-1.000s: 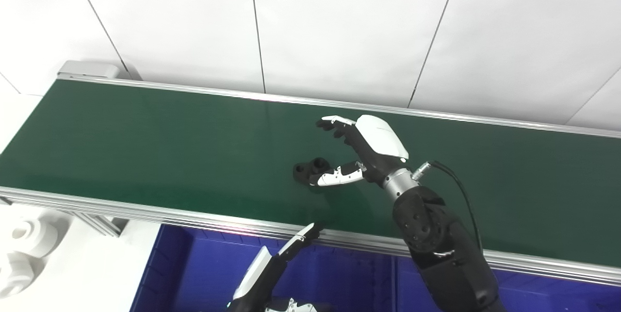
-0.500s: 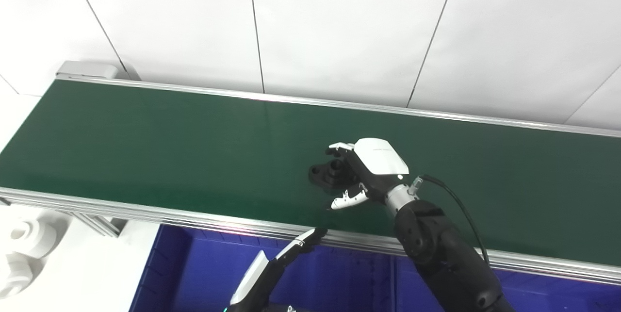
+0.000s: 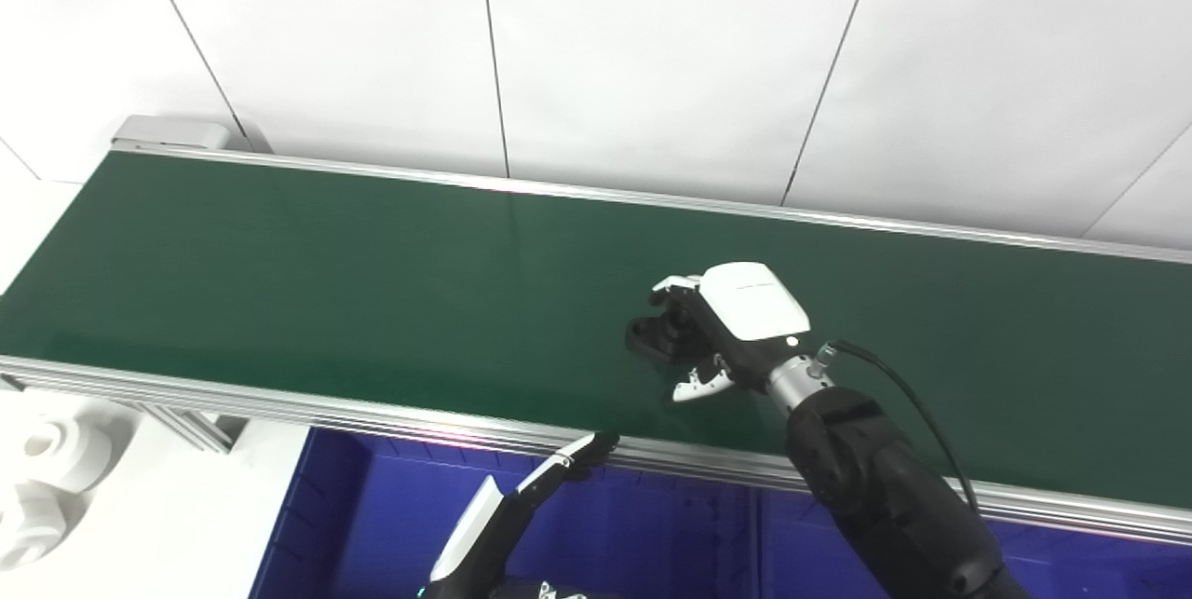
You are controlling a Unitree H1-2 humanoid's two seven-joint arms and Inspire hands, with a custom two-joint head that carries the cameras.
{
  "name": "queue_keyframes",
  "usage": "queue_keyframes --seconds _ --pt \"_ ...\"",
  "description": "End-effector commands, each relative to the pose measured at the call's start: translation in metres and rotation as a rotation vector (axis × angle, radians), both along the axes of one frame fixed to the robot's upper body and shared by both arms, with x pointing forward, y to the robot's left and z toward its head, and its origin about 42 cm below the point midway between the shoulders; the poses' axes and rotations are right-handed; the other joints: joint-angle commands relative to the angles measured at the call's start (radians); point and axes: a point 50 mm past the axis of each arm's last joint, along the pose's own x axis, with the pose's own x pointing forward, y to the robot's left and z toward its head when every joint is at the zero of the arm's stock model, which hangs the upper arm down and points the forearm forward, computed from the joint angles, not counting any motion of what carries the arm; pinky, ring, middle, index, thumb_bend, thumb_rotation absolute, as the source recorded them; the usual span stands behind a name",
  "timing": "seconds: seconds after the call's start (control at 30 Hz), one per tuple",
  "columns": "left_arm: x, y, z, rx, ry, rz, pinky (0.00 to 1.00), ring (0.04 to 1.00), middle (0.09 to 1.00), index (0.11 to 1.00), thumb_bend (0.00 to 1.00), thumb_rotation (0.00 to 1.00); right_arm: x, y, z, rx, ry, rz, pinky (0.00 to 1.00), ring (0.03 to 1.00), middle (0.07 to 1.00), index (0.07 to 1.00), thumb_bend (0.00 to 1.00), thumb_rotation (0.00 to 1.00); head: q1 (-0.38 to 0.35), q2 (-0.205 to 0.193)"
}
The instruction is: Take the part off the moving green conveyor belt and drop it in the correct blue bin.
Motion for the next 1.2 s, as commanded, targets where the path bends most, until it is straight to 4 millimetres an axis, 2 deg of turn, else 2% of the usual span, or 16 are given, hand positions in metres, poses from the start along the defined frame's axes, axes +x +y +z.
queue_keyframes --seconds 0.0,0.17,0.5,0.67,0.87,1.0,1.07,1.13,1.17 --pt "0.003 0.002 0.01 -0.029 -0.064 0.006 0.81 0.859 0.884 0.889 0.67 0.55 -0.004 -0.007 -0.003 -0.037 -0.013 0.015 0.24 0.316 0.45 0.527 0.52 0.0 0.001 0.0" --pt "0.004 0.003 0.012 -0.033 -0.069 0.003 0.81 0.859 0.885 0.889 0.65 0.53 -0.009 -0.011 -0.009 -0.054 -0.02 0.019 0.16 0.229 0.431 0.53 0.52 0.0 -0.003 0.013" --pt "0.005 0.003 0.012 -0.043 -0.061 0.001 0.81 0.862 0.887 0.893 0.65 0.53 -0.008 -0.023 -0.009 -0.129 -0.049 0.031 0.21 0.291 0.402 0.514 0.52 0.0 -0.004 0.014" --pt "0.005 0.003 0.012 -0.043 -0.062 0.003 0.81 0.861 0.886 0.891 0.66 0.54 -0.011 -0.024 -0.005 -0.119 -0.06 0.042 0.22 0.299 0.428 0.518 0.52 0.0 -0.013 0.018" --pt "0.004 0.004 0.012 -0.045 -0.061 0.005 0.81 0.861 0.887 0.891 0.67 0.54 -0.023 -0.021 0.016 -0.037 -0.149 0.048 0.17 0.249 0.46 0.499 0.53 0.0 -0.024 0.022" --pt "0.003 0.004 0.013 -0.047 -0.062 0.006 0.81 0.861 0.886 0.891 0.67 0.54 -0.036 -0.022 0.035 0.024 -0.16 0.014 0.17 0.257 0.501 0.479 0.53 0.0 -0.036 0.027" --pt "0.003 0.005 0.014 -0.046 -0.064 0.007 0.81 0.859 0.886 0.89 0.67 0.54 -0.045 -0.023 0.047 0.071 -0.166 -0.004 0.17 0.252 0.428 0.512 0.52 0.0 -0.039 0.03" --pt "0.003 0.005 0.014 -0.047 -0.064 0.007 0.81 0.857 0.885 0.889 0.68 0.55 -0.055 -0.026 0.059 0.107 -0.186 -0.018 0.16 0.238 0.464 0.492 0.53 0.0 -0.046 0.031" --pt "0.002 0.006 0.014 -0.048 -0.063 0.006 0.81 0.857 0.885 0.888 0.68 0.55 -0.06 -0.028 0.065 0.125 -0.199 -0.028 0.15 0.228 0.423 0.506 0.52 0.0 -0.051 0.035"
